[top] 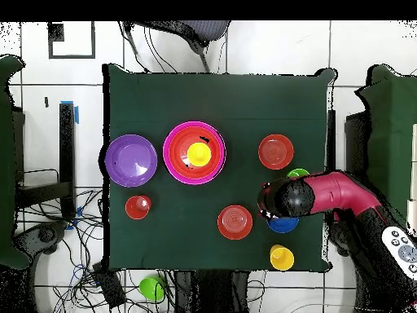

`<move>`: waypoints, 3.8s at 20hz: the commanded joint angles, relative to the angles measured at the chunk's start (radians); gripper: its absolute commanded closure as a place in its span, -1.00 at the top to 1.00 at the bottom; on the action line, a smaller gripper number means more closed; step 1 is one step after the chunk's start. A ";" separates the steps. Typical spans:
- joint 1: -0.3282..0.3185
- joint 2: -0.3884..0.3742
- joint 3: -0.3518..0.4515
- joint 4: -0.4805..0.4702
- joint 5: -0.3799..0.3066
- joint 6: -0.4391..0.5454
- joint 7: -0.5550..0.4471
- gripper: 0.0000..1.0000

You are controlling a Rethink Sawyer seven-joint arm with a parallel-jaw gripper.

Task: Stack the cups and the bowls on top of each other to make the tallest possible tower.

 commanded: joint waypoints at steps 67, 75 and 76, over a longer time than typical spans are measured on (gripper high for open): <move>0.144 0.130 -0.144 -0.149 -0.281 -0.005 -0.343 1.00; 0.128 0.141 -0.139 -0.140 -0.203 -0.002 -0.333 1.00; 0.127 0.145 -0.140 -0.141 -0.200 -0.006 -0.335 1.00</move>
